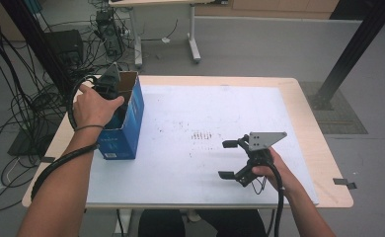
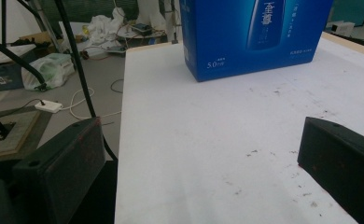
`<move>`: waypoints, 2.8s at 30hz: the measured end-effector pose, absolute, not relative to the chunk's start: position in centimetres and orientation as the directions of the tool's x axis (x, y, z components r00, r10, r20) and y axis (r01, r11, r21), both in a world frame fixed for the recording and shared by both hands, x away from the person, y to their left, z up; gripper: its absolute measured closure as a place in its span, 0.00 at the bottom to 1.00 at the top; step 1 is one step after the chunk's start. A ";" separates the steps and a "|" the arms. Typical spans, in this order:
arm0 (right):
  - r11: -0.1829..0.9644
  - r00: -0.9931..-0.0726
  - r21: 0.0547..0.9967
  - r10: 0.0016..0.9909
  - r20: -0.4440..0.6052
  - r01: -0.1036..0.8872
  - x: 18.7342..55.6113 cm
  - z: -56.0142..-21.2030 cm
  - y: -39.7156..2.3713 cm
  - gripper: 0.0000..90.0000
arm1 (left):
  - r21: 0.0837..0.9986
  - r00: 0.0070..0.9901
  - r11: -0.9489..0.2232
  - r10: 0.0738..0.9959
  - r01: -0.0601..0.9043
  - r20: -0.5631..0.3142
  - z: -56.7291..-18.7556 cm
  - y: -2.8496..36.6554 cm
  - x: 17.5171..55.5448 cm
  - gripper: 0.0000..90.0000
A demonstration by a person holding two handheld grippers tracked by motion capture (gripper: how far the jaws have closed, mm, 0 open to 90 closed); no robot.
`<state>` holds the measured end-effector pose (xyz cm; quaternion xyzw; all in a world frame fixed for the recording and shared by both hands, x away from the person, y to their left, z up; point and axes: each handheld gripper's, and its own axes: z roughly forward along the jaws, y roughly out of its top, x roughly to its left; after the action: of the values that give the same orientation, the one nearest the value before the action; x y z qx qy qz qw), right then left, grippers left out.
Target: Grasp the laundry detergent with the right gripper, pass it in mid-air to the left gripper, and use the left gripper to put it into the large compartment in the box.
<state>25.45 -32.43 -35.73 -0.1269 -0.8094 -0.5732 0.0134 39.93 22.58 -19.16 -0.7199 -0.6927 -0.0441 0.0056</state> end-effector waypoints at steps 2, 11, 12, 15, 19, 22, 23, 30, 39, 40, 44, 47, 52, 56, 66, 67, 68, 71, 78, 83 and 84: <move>0.314 -0.967 0.923 0.190 0.167 0.221 25.5 -35.7 -32.4 0.01 | 0.052 0.036 -0.040 0.997 0.998 0.072 -19.2 22.6 40.0 0.42; 0.312 -0.967 0.924 0.189 0.169 0.222 25.5 -35.8 -32.4 0.01 | 0.047 0.036 -0.040 0.997 0.998 0.071 -19.1 22.5 40.0 0.42; 0.312 -0.967 0.924 0.189 0.169 0.222 25.5 -35.8 -32.4 0.01 | 0.047 0.036 -0.040 0.997 0.998 0.071 -19.1 22.5 40.0 0.42; 0.314 -0.968 0.923 0.186 0.168 0.221 25.6 -35.8 -32.3 0.01 | 0.047 0.036 -0.040 0.997 0.998 0.072 -19.1 22.5 40.0 0.42; 0.314 -0.968 0.923 0.186 0.170 0.222 25.6 -35.8 -32.3 0.01 | 0.048 0.035 -0.038 0.997 0.998 0.073 -19.1 22.5 40.0 0.42; 0.314 -0.968 0.923 0.185 0.170 0.222 25.6 -35.8 -32.3 0.01 | 0.047 0.036 -0.040 0.997 0.998 0.073 -19.1 22.5 40.0 0.42; 0.315 -0.968 0.923 0.186 0.170 0.223 25.5 -35.7 -32.3 0.01 | 0.048 0.035 -0.038 0.997 0.998 0.072 -19.2 22.5 40.0 0.42; 0.317 -0.968 0.922 0.184 0.169 0.221 25.6 -35.6 -32.3 0.01 | 0.047 0.030 -0.033 0.997 0.998 0.069 -19.1 22.6 40.0 0.42; 0.317 -0.969 0.922 0.181 0.170 0.221 25.6 -35.7 -32.2 0.01 | 0.040 0.027 -0.030 0.997 0.999 0.067 -19.1 22.7 40.2 0.42; 0.318 -0.969 0.922 0.182 0.169 0.221 25.7 -35.7 -32.2 0.01 | 0.038 0.027 -0.029 0.997 0.999 0.067 -19.1 22.7 40.2 0.42; 0.320 -0.968 0.920 0.181 0.173 0.224 25.7 -35.8 -32.3 0.01 | 0.032 0.026 -0.028 0.997 0.999 0.066 -19.1 22.8 40.4 0.42; 0.320 -0.969 0.921 0.179 0.172 0.223 25.7 -35.8 -32.2 0.01 | 0.031 0.024 -0.026 0.997 0.999 0.067 -19.2 22.8 40.4 0.42; 0.319 -0.968 0.920 0.180 0.177 0.227 25.7 -36.0 -32.3 0.01 | 0.027 0.023 -0.025 0.998 0.999 0.066 -19.2 22.7 40.6 0.42; 0.320 -0.967 0.919 0.180 0.178 0.228 25.7 -36.0 -32.3 0.01 | 0.026 0.019 -0.021 0.998 0.999 0.060 -19.2 23.0 40.7 0.42; 0.322 -0.968 0.918 0.176 0.180 0.229 25.8 -36.1 -32.2 0.01 | 0.030 0.012 -0.013 0.999 0.999 0.047 -19.2 23.4 40.6 0.41; 0.323 -0.968 0.918 0.177 0.180 0.230 25.8 -36.1 -32.2 0.01 | 0.030 0.012 -0.014 0.999 0.999 0.044 -19.3 23.4 40.6 0.41; 0.323 -0.968 0.918 0.176 0.180 0.229 25.8 -36.1 -32.2 0.01 | 0.030 0.009 -0.010 0.999 0.999 0.039 -19.3 23.5 40.7 0.41; 0.324 -0.968 0.917 0.175 0.182 0.231 25.8 -36.1 -32.2 0.01 | 0.026 0.006 -0.007 0.999 1.000 0.035 -19.4 23.5 40.7 0.39; 0.328 -0.967 0.915 0.175 0.183 0.233 25.8 -36.2 -32.2 0.01 | 0.017 0.004 -0.005 0.999 1.000 0.036 -19.5 23.4 40.9 0.35; 0.327 -0.967 0.916 0.176 0.183 0.233 25.8 -36.2 -32.2 0.01 | 0.010 0.002 -0.002 0.999 1.000 0.034 -19.1 23.4 41.1 0.35; 0.327 -0.967 0.916 0.176 0.182 0.232 25.8 -36.2 -32.2 0.01 | 0.010 0.002 -0.002 0.999 1.000 0.034 -19.0 23.4 41.1 0.36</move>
<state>25.79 -32.20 -36.16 -0.1251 -0.8142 -0.5665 0.0248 41.09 23.42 -19.04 -0.7077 -0.7063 -0.0154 0.0084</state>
